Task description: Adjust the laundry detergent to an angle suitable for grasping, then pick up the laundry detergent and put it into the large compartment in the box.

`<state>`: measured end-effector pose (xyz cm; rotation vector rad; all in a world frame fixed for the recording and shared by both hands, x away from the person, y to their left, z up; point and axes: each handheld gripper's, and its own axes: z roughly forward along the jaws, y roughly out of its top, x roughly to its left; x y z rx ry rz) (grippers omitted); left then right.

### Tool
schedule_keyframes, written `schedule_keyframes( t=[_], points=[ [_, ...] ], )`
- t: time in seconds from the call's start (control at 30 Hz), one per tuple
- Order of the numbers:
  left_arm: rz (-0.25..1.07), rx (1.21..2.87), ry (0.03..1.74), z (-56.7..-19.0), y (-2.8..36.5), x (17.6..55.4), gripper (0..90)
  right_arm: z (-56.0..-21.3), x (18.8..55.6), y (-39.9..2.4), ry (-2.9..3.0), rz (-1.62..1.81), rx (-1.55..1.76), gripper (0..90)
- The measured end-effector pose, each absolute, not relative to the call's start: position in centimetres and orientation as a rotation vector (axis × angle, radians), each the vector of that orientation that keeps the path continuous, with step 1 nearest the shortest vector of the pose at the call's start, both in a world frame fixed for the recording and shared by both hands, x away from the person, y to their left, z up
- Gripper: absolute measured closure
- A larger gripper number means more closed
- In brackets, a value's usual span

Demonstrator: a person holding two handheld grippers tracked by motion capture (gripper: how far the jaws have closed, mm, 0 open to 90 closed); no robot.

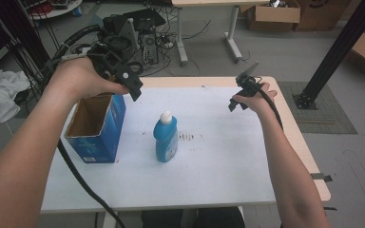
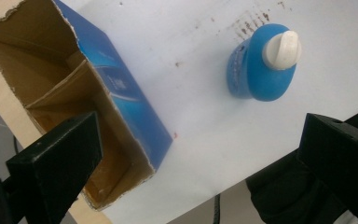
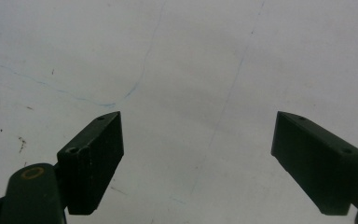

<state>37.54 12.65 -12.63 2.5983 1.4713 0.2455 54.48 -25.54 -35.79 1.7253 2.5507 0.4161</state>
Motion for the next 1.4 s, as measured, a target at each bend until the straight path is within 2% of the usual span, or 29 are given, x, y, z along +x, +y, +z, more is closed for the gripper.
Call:
schedule_keyframes(
  t=[1.07, 1.4],
  points=[
    [0.256, 2.59, 1.487, -12.7, 12.9, 37.9, 0.7, -35.6, 54.2, -25.4, 2.551, 0.418, 1.701, 16.9],
    [0.232, 2.572, 1.469, -13.6, 10.5, 37.6, 2.0, -35.2, 53.8, -25.3, 2.545, 0.417, 1.693, 16.9]
  ],
)
